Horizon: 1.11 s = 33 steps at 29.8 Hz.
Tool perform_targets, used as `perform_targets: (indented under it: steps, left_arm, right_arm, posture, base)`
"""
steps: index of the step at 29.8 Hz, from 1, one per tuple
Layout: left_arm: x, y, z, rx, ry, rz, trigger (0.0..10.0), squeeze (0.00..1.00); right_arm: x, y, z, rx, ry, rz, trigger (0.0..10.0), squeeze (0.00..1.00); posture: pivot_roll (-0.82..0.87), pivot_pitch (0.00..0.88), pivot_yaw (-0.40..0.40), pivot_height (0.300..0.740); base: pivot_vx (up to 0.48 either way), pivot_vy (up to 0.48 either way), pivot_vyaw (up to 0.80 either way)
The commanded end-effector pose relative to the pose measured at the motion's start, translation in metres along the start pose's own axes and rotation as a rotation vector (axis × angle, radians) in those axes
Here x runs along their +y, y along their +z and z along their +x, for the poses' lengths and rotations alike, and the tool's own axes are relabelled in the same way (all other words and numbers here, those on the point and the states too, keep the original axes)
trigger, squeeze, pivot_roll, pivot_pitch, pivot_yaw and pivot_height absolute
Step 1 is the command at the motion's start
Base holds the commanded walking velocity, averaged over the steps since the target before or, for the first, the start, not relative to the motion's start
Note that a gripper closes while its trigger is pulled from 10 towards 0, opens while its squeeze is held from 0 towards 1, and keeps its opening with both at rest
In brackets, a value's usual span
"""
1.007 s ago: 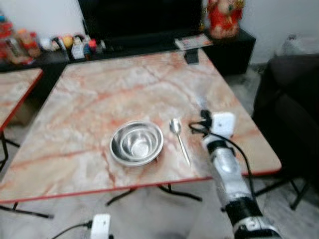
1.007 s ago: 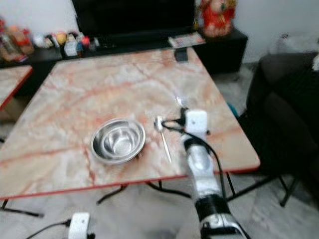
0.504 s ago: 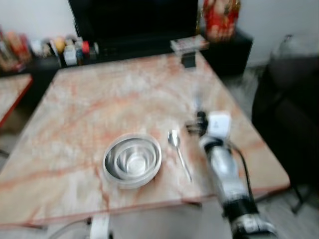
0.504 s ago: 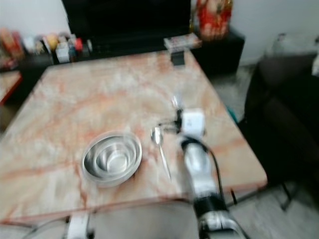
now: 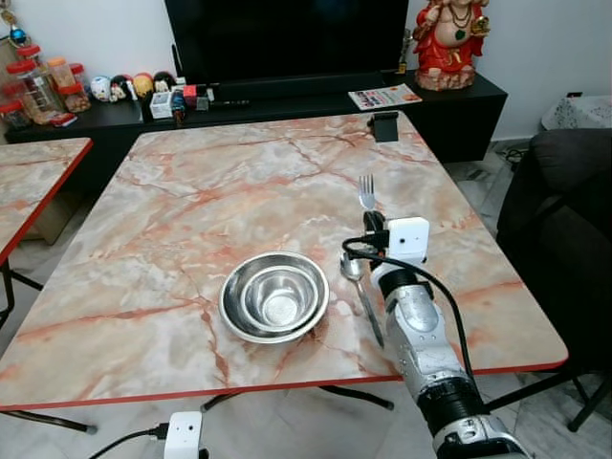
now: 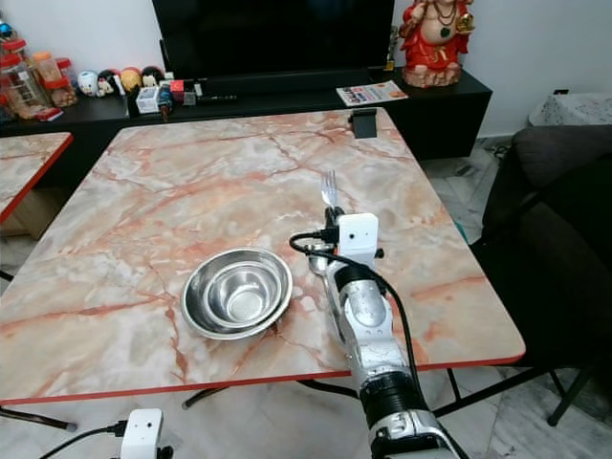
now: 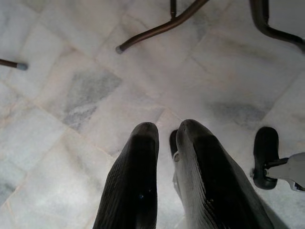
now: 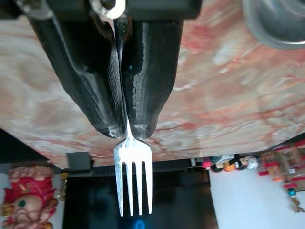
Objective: Setting the table
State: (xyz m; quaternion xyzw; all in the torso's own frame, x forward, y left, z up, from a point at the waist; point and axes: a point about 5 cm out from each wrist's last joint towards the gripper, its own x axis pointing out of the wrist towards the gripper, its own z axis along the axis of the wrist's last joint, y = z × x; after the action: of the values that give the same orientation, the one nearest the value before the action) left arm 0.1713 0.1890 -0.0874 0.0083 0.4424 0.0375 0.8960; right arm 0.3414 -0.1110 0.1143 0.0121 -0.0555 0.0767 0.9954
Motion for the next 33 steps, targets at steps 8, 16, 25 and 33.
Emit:
perform_targets:
  steps: [8,16,25,33]
  left_arm:
    - [0.000,0.000,0.000,0.005,0.006,0.001,10.0,0.00]
    - [0.001,0.001,0.001,0.003,0.012,-0.008,10.0,0.00]
    - [0.004,0.001,0.000,0.001,0.017,-0.009,10.0,0.00]
    - [0.008,-0.003,-0.001,0.012,0.013,-0.006,10.0,0.00]
  right_arm:
    - [0.003,0.002,0.003,0.000,0.019,-0.006,10.0,0.00]
    - [0.005,0.000,0.002,0.016,0.030,-0.009,10.0,0.00]
    - [0.009,-0.017,-0.011,0.107,0.036,-0.054,10.0,0.00]
    - [0.001,-0.036,-0.023,0.245,-0.071,-0.093,10.0,0.00]
  posture:
    - [-0.10,0.000,0.055,0.740]
    - [-0.10,0.000,0.054,0.740]
    - [-0.09,0.000,0.060,0.740]
    - [-0.09,0.000,0.072,0.740]
  base:
    - [0.000,-0.284,0.00]
    - [0.000,-0.067,0.00]
    - [0.000,0.000,0.00]
    - [0.000,0.000,0.00]
